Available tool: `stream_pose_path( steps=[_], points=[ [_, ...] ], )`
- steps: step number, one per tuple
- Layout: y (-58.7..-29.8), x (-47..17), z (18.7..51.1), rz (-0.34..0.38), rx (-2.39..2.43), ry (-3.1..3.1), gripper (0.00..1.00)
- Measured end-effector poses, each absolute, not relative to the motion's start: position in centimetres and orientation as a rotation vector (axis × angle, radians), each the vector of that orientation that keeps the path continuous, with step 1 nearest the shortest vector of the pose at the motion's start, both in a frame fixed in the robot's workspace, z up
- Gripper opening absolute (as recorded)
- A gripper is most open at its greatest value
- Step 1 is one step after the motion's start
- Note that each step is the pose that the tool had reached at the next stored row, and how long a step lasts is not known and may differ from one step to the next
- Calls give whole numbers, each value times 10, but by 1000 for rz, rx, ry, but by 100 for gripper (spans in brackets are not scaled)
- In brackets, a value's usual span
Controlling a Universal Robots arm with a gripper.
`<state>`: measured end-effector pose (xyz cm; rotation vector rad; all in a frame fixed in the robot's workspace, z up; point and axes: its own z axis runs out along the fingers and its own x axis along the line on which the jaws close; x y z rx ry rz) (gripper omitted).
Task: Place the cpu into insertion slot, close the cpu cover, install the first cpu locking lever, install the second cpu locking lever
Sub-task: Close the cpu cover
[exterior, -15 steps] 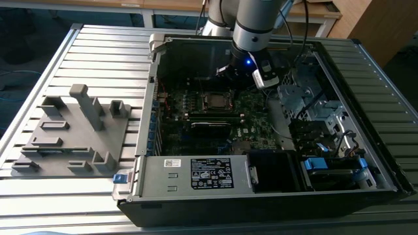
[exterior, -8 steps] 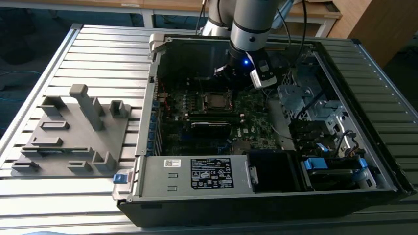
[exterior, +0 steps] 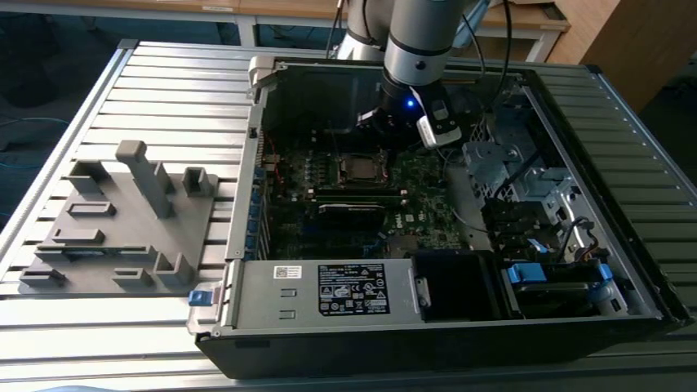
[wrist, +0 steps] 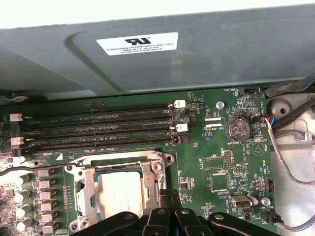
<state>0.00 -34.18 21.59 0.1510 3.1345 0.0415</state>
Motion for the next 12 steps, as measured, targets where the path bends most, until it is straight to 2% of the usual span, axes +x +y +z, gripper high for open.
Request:
stream_pose_path(
  steps=[12],
  points=[
    [-342,-6,216,41,151,3134,10]
  ],
)
